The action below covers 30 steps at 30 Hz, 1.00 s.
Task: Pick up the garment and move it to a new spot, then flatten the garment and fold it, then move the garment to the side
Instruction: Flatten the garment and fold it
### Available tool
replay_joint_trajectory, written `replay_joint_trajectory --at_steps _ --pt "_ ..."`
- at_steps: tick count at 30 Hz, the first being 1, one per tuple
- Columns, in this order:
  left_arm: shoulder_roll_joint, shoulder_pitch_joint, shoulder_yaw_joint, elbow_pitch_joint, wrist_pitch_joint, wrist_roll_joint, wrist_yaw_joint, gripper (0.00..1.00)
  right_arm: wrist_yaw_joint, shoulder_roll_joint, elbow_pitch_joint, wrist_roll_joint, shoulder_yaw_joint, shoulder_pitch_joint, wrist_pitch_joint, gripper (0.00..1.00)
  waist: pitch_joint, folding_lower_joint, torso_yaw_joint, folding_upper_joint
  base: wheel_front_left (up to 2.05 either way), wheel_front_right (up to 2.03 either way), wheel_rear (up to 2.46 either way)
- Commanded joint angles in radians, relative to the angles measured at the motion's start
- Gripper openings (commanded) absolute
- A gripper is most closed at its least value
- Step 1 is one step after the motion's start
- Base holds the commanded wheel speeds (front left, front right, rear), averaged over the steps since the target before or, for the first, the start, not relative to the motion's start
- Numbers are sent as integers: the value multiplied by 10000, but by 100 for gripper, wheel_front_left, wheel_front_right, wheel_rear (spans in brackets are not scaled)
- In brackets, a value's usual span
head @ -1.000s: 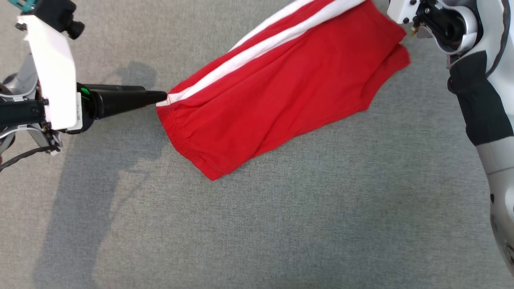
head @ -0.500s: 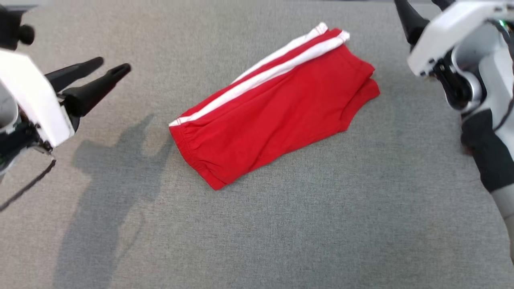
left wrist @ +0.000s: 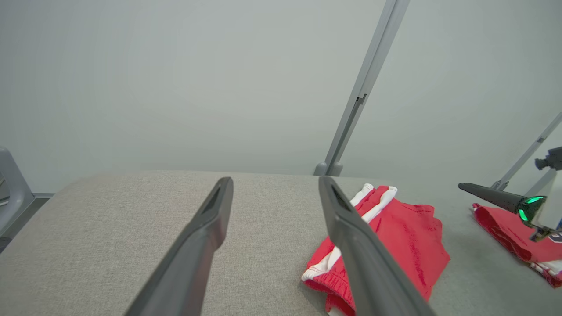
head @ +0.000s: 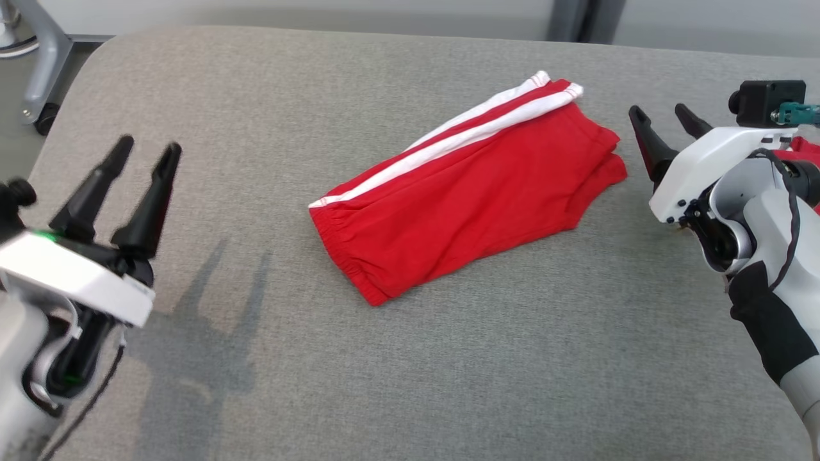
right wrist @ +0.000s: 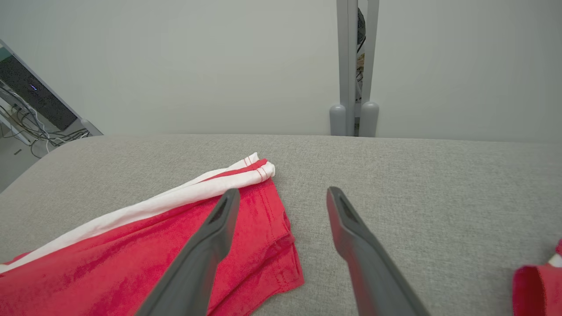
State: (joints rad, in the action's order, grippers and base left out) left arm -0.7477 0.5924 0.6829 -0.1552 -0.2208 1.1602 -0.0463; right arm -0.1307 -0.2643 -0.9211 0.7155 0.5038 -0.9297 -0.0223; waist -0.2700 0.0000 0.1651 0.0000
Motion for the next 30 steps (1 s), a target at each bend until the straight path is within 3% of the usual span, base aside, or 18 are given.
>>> replay_joint_trajectory --at_steps 1,6,8,13,23,30 --pt "46 -250 -105 57 -154 -199 153 100 -2 -42 -95 86 84 85 70 100 1 0 127 0 0 0 0" --pt "792 -1309 -984 574 -436 -1431 944 100 -2 -176 -747 342 252 -246 305 100 -126 0 597 0 0 0 0" --pt "1310 -1903 -1626 806 -434 -1934 1015 100 -2 -204 -1088 395 296 -367 383 100 -182 0 792 0 0 0 0" --pt "2480 -2972 -2588 850 -429 -2884 575 100 -2 -196 -1829 591 340 -792 722 100 -380 0 1188 0 0 0 0" --pt "4091 -3524 -3693 550 -432 -4616 -503 100 -2 -57 -3161 590 394 -1665 965 100 -958 0 1566 0 0 0 0" --pt "4528 -3492 -3958 177 -432 -5022 -776 100 -2 99 -3574 894 189 -1728 1854 100 -1216 0 1675 0 0 0 0"
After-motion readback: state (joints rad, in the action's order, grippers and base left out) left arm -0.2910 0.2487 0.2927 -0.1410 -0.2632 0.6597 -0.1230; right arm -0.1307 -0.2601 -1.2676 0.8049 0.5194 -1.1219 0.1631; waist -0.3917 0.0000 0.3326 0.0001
